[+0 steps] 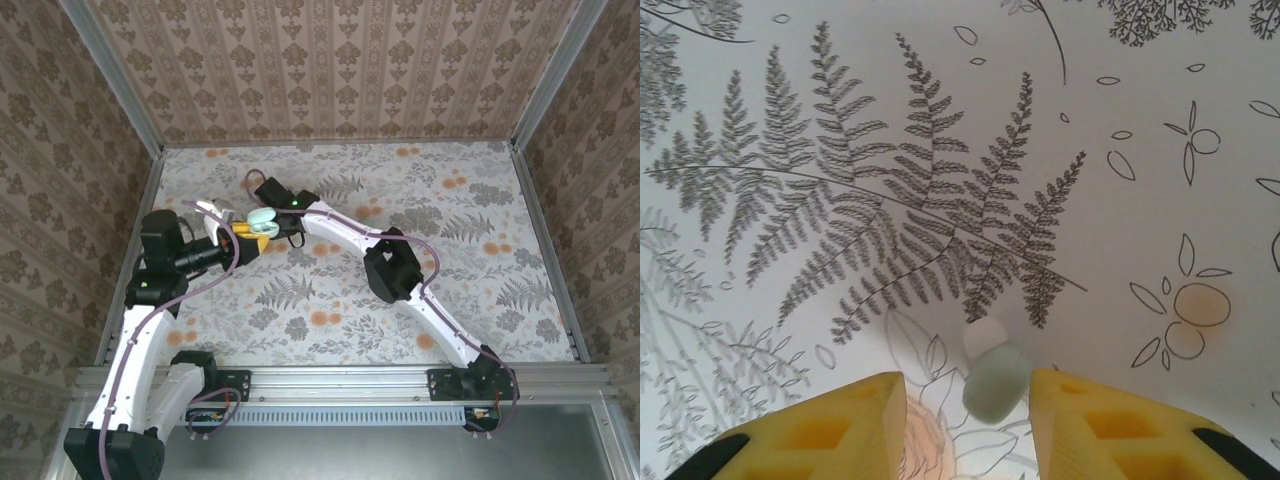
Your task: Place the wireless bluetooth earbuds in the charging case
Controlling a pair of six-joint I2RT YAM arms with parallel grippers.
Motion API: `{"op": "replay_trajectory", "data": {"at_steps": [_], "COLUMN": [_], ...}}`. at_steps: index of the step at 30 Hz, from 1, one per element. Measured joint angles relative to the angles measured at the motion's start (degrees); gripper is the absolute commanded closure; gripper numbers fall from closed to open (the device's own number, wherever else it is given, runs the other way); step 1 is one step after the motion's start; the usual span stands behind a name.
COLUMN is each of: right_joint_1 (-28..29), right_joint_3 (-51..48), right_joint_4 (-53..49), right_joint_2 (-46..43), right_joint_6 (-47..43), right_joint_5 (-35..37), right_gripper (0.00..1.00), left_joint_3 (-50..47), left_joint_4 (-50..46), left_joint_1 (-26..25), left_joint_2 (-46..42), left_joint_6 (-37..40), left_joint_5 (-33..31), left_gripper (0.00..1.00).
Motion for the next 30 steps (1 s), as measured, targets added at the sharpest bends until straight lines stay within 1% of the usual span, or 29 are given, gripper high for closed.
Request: {"op": "replay_trajectory", "data": {"at_steps": [6, 14, 19, 22, 25, 30], "right_joint_1": [0.00, 0.00, -0.04, -0.26, -0.50, -1.60], "right_joint_3": [0.92, 1.90, 1.36, -2.86, -10.67, -33.51], "right_joint_4": [-0.37, -0.92, -0.83, 0.81, 2.40, 6.43], "right_joint_2": [1.49, 2.10, 1.88, -0.44, -5.03, -19.04], "right_joint_6": [-0.59, -2.25, -3.74, -4.83, -6.16, -10.78], "right_joint_5": [0.81, 1.01, 1.01, 0.96, 0.52, -1.31], "right_gripper": [0.62, 0.76, 0.80, 0.81, 0.83, 0.83], "left_joint_3": [0.00, 0.00, 0.00, 0.00, 0.00, 0.00], "left_joint_4": [0.11, 0.07, -0.04, -0.15, -0.22, -0.31], "left_joint_1": [0.20, 0.61, 0.74, 0.74, 0.74, 0.76], "left_joint_2": [0.00, 0.00, 0.00, 0.00, 0.00, 0.00], "left_joint_6": [0.00, 0.02, 0.02, 0.02, 0.02, 0.02], "left_joint_5": [0.04, 0.07, 0.26, 0.48, 0.74, 1.57], "left_gripper": [0.84, 0.84, 0.84, 0.84, 0.84, 0.84]}}
